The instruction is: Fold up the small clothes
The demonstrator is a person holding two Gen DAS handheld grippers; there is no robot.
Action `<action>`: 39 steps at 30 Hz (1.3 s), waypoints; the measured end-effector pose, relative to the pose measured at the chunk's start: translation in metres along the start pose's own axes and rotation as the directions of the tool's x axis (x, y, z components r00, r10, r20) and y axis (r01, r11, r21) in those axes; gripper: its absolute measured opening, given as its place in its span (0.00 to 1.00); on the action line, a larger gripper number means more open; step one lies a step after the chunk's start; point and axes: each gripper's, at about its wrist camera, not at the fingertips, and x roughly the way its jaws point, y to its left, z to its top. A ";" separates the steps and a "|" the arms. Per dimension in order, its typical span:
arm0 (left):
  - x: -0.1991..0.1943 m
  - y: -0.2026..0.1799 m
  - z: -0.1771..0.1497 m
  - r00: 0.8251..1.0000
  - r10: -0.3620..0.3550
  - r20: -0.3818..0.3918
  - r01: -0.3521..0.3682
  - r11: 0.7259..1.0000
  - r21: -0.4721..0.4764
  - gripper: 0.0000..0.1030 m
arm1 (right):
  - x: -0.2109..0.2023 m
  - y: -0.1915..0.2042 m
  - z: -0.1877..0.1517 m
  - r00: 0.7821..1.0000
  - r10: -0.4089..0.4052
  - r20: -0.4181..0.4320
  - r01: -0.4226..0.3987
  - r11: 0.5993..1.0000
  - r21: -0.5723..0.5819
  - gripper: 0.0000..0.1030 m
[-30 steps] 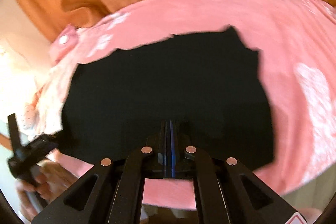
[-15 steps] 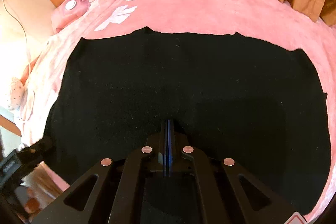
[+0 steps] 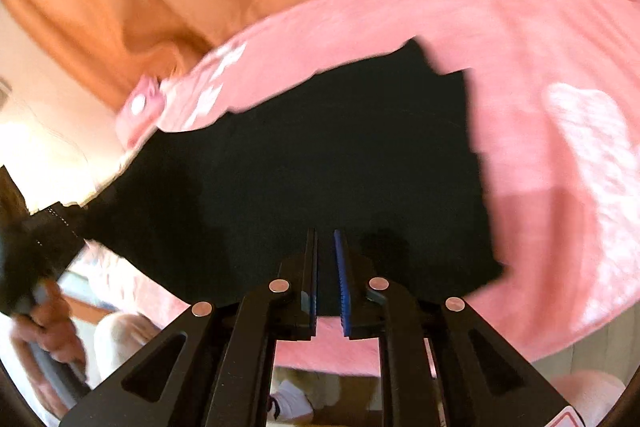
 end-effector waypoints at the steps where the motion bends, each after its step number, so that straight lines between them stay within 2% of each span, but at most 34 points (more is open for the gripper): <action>1: 0.004 -0.020 0.000 0.999 -0.034 -0.005 0.034 0.999 0.035 0.04 | -0.008 -0.005 0.001 1.000 -0.001 0.015 0.000 1.000 0.014 0.12; 3: 0.020 -0.065 -0.009 0.996 -0.084 -0.040 0.088 0.990 0.107 0.03 | -0.026 -0.020 0.003 0.999 -0.012 0.045 0.010 0.999 0.036 0.12; 5: 0.060 -0.102 -0.035 0.988 -0.088 -0.127 0.109 0.980 0.167 0.06 | -0.041 -0.037 0.004 0.997 -0.043 0.065 0.039 0.998 0.052 0.13; 6: 0.085 -0.111 -0.053 0.979 -0.067 -0.192 0.105 0.976 0.192 0.07 | -0.046 -0.046 0.003 0.996 -0.063 0.069 0.059 0.996 0.062 0.13; 7: 0.101 -0.113 -0.067 0.971 -0.034 -0.237 0.083 0.977 0.198 0.07 | -0.051 -0.056 0.002 0.994 -0.085 0.066 0.080 0.994 0.077 0.13; 8: 0.117 -0.108 -0.087 0.955 -0.003 -0.295 0.058 0.982 0.177 0.07 | -0.053 -0.062 0.001 0.993 -0.099 0.062 0.094 0.992 0.086 0.13; 10: 0.119 -0.091 -0.111 0.942 -0.024 -0.336 0.066 0.991 0.116 0.13 | -0.062 -0.076 -0.003 0.991 -0.128 0.044 0.123 0.987 0.102 0.13; 11: 0.114 -0.079 -0.120 0.941 -0.023 -0.337 0.059 0.993 0.098 0.21 | -0.065 -0.081 -0.004 0.990 -0.133 0.041 0.129 0.987 0.100 0.14; 12: 0.104 -0.067 -0.127 0.945 -0.014 -0.326 0.047 0.995 0.093 0.29 | -0.068 -0.085 -0.006 0.989 -0.142 0.039 0.138 0.986 0.095 0.19; 14: 0.084 -0.044 -0.130 0.957 0.015 -0.288 0.012 0.996 0.092 0.39 | -0.067 -0.085 -0.005 0.990 -0.136 0.039 0.133 0.988 0.077 0.28; 16: 0.068 -0.022 -0.124 0.967 0.058 -0.247 -0.038 0.995 0.088 0.42 | -0.058 -0.077 0.005 0.994 -0.101 0.029 0.100 0.994 0.043 0.33; 17: 0.061 -0.012 -0.120 0.971 0.072 -0.228 -0.055 0.995 0.078 0.47 | -0.054 -0.070 0.008 0.997 -0.080 0.023 0.080 0.996 0.030 0.37; 18: 0.058 -0.005 -0.114 0.972 0.087 -0.217 -0.073 0.995 0.070 0.52 | -0.044 -0.060 0.014 0.999 -0.048 0.012 0.048 0.999 0.008 0.47; 20: 0.054 0.011 -0.106 0.971 0.131 -0.198 -0.124 0.991 0.047 0.52 | -0.021 -0.042 0.023 1.000 0.009 -0.023 -0.010 1.000 -0.020 0.61; 23: 0.066 0.026 -0.101 0.961 0.175 -0.214 -0.171 0.985 0.040 0.52 | 0.030 -0.026 0.029 0.990 0.059 -0.128 -0.059 0.998 0.003 0.61; 24: 0.070 0.028 -0.102 0.958 0.184 -0.218 -0.179 0.983 0.044 0.52 | 0.040 -0.024 0.028 0.987 0.061 -0.149 -0.059 0.998 0.015 0.61; 26: 0.084 0.035 -0.105 0.941 0.221 -0.255 -0.214 0.975 0.055 0.52 | 0.057 -0.018 0.022 0.983 0.039 -0.177 -0.037 0.999 0.017 0.61; 28: 0.091 0.042 -0.109 0.935 0.207 -0.287 -0.207 0.978 0.031 0.52 | 0.061 -0.008 0.017 0.986 0.012 -0.165 -0.014 1.000 -0.015 0.58; 29: 0.091 0.044 -0.111 0.936 0.206 -0.287 -0.206 0.978 0.029 0.52 | 0.060 -0.004 0.016 0.987 0.011 -0.159 -0.016 1.000 -0.025 0.38; 30: 0.090 0.042 -0.111 0.937 0.210 -0.281 -0.207 0.978 0.039 0.52 | 0.060 0.001 0.017 0.987 0.032 -0.160 -0.037 0.999 -0.030 0.14; 32: 0.089 0.038 -0.108 0.935 0.225 -0.273 -0.216 0.974 0.063 0.52 | 0.054 0.009 0.024 0.988 0.065 -0.142 -0.070 0.997 -0.030 0.10; 33: 0.084 0.037 -0.108 0.937 0.221 -0.269 -0.214 0.975 0.058 0.52 | 0.043 0.018 0.029 0.992 0.070 -0.106 -0.077 0.996 -0.055 0.09; 36: 0.065 0.035 -0.097 0.955 0.198 -0.223 -0.196 0.980 0.032 0.52 | -0.002 0.033 0.042 0.992 0.126 0.009 -0.125 0.987 -0.106 0.08; 38: 0.058 0.031 -0.093 0.957 0.214 -0.197 -0.206 0.977 0.063 0.53 | -0.022 0.029 0.042 0.992 0.104 0.069 -0.095 0.988 -0.123 0.08; 39: 0.060 0.029 -0.093 0.955 0.226 -0.194 -0.213 0.974 0.082 0.53 | -0.019 0.015 0.040 0.996 0.054 0.066 -0.048 0.994 -0.097 0.08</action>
